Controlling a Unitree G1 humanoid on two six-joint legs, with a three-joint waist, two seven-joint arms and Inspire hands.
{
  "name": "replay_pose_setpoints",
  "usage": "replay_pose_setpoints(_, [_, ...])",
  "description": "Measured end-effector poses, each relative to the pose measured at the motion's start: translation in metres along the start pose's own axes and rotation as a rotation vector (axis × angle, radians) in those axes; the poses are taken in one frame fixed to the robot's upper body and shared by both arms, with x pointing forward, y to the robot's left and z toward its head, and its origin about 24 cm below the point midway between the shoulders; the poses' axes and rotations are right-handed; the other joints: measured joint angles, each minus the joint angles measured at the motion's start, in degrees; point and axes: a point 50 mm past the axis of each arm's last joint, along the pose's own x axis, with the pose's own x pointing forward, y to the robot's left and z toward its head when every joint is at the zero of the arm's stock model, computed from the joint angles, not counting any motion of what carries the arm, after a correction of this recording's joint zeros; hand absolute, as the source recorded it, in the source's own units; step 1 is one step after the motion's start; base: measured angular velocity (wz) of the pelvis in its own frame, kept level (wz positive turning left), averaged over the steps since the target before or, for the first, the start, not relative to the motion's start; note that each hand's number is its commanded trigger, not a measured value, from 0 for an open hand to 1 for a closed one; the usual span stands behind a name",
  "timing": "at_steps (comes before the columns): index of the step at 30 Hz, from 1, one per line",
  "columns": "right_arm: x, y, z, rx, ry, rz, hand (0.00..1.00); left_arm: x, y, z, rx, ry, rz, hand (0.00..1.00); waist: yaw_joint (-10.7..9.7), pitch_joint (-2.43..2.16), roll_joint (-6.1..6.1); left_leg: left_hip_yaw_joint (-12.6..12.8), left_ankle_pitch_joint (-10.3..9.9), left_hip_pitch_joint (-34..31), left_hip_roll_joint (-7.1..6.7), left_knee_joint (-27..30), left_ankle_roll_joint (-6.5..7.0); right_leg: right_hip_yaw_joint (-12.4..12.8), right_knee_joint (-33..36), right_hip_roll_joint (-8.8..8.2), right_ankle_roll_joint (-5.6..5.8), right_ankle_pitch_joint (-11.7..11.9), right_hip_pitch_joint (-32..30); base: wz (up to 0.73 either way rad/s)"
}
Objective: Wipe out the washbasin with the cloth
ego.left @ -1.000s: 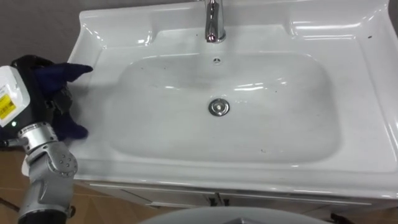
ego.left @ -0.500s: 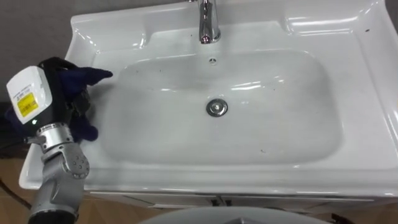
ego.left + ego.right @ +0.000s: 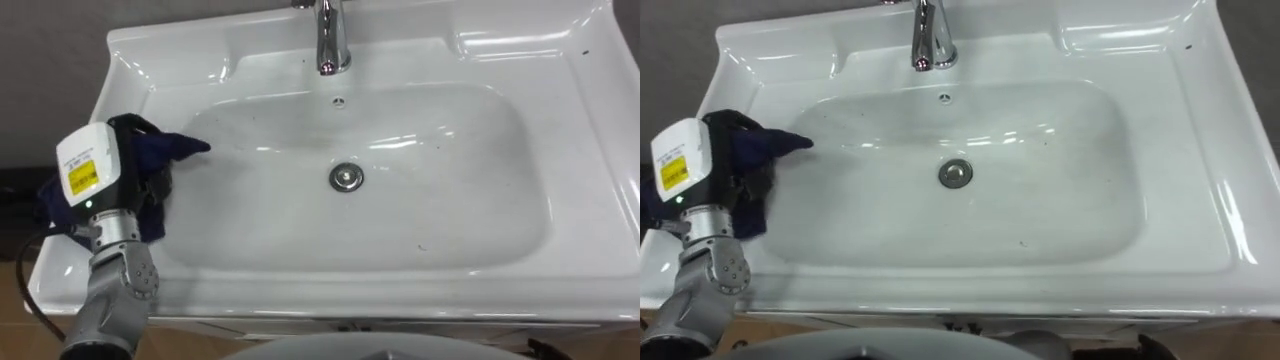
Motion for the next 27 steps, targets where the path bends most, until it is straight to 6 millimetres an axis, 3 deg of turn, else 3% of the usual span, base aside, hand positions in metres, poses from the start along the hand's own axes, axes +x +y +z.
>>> replay_pose_setpoints(9, [-0.0004, -0.0016, -0.0032, 0.030, 0.017, 0.004, 0.00, -0.0010, -0.0015, -0.0028, 0.003, 0.013, -0.009, 0.00, 0.3, -0.08, -0.31, 0.0, 0.0, 1.1, -0.05, -0.2, 0.00, 0.6, -0.4, 0.06, 0.10, 0.0, 0.9, -0.02])
replay_pose_setpoints(15, [-0.0004, -0.0011, -0.0038, 0.032, 0.025, 0.008, 0.00, -0.0010, -0.0014, -0.0034, -0.005, 0.021, -0.008, 0.00, 0.5, -0.44, -0.90, 0.0, 0.0, 1.3, -0.07, -0.2, 0.00, 0.7, -0.5, 0.07, 0.13, 0.0, 1.1, 0.00])
replay_pose_setpoints(27, [-0.0003, -0.0002, -0.0035, 0.043, 0.024, 0.020, 0.00, -0.0007, -0.0005, -0.0063, -0.075, 0.070, 0.000, 0.00, 0.3, -0.44, -0.97, 0.0, 0.0, 1.3, -0.07, -0.1, 0.00, 0.5, -0.5, 0.03, 0.15, 0.1, 1.1, 0.00])
